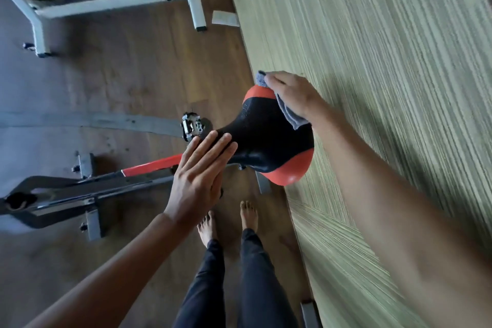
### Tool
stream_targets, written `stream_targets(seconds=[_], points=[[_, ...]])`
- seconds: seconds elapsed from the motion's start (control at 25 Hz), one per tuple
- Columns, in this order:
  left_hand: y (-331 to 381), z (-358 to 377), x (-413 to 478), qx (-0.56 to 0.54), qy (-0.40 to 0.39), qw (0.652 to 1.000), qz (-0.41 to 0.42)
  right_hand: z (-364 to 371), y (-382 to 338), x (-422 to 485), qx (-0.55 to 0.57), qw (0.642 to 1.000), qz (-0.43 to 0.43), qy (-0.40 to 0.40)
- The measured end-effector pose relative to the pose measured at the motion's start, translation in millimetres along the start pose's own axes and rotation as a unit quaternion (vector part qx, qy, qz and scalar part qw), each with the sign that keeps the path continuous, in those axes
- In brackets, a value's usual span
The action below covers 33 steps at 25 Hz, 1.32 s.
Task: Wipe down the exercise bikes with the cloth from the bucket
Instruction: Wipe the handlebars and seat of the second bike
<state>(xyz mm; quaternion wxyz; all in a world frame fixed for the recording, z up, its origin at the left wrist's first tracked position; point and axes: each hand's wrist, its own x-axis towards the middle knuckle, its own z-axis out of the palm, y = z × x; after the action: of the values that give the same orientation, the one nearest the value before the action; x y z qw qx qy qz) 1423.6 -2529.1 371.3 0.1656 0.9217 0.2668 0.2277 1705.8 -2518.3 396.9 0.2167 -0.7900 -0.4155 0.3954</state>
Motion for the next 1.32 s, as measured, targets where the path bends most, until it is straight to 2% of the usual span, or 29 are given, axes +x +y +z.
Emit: stream_targets(seconds=[0.12,0.24,0.4,0.6,0.68,0.8,0.92,1.0,1.08,1.16,1.32], points=[[10,-1,1,0.028,-0.017,0.999,-0.032,-1,-18,30,-0.069,0.993,-0.005,-0.091],[35,6,17,0.057,-0.045,0.997,-0.026,0,-29,44,-0.125,0.981,-0.028,-0.144],[59,34,47,0.069,-0.088,0.994,0.005,-4,-29,48,-0.121,0.975,-0.059,-0.179],[57,47,51,0.082,-0.092,0.992,0.01,-8,-23,51,-0.087,0.975,-0.053,-0.198],[56,46,50,0.079,-0.096,0.992,0.02,-9,-9,42,-0.043,0.986,-0.043,-0.153],[56,45,51,0.083,-0.1,0.991,0.024,-2,17,11,0.04,0.998,-0.049,-0.011],[57,42,54,0.071,-0.115,0.991,0.02,21,44,-32,0.09,0.98,-0.077,0.157],[57,32,55,0.052,-0.113,0.992,-0.004,43,58,-63,0.084,0.968,-0.063,0.229],[50,15,48,0.06,-0.093,0.993,-0.039,66,64,-92,0.079,0.963,-0.024,0.257],[35,-2,31,0.082,-0.085,0.991,-0.066,85,65,-116,0.047,0.96,-0.031,0.275],[16,-9,9,0.084,-0.096,0.99,-0.066,111,59,-147,-0.13,0.952,-0.078,0.265]])
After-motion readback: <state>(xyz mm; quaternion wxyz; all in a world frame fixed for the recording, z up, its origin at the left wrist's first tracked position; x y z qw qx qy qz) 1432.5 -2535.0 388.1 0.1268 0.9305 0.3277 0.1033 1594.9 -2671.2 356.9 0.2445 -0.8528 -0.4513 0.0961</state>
